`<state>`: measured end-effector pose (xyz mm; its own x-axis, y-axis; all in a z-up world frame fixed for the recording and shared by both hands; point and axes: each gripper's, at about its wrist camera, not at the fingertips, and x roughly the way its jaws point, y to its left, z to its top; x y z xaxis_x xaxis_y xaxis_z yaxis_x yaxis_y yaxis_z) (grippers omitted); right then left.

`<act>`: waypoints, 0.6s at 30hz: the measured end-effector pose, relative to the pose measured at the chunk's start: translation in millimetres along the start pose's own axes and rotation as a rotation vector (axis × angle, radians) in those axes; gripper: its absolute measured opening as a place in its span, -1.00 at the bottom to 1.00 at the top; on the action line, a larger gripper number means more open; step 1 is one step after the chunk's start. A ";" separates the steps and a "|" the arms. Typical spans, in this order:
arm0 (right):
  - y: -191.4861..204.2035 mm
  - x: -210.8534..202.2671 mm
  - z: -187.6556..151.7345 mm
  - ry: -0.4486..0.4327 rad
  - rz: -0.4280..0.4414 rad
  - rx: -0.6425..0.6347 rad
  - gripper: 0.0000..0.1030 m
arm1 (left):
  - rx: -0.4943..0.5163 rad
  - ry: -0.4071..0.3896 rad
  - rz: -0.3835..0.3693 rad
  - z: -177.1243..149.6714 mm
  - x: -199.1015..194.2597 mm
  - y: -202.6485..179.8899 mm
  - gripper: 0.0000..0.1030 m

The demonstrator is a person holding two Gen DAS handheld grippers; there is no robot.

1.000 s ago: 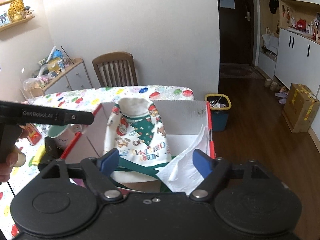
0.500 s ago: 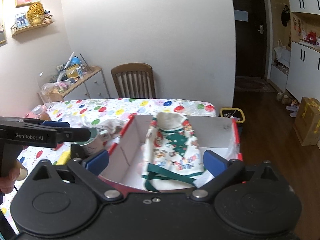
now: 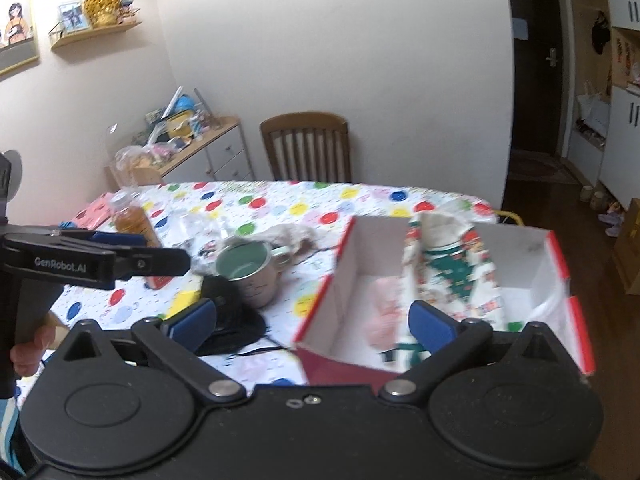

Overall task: Organize soft objects
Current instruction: 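Raise both open tools up out of the box, then grasp the yellow sponge with the left tool while the right tool grasps the black fabric pouch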

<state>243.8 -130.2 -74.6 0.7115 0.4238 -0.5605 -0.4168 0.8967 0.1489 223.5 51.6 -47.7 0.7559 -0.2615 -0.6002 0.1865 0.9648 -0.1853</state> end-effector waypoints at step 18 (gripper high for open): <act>95.7 87.2 -19.5 0.099 0.057 -0.023 0.99 | -0.069 0.003 0.166 -37.5 12.0 130.2 1.00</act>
<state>254.9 -9.9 -125.1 0.6276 0.4579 -0.6296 -0.4684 0.8681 0.1645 233.3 173.0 -108.2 0.7708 -0.0988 -0.6294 0.0156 0.9905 -0.1364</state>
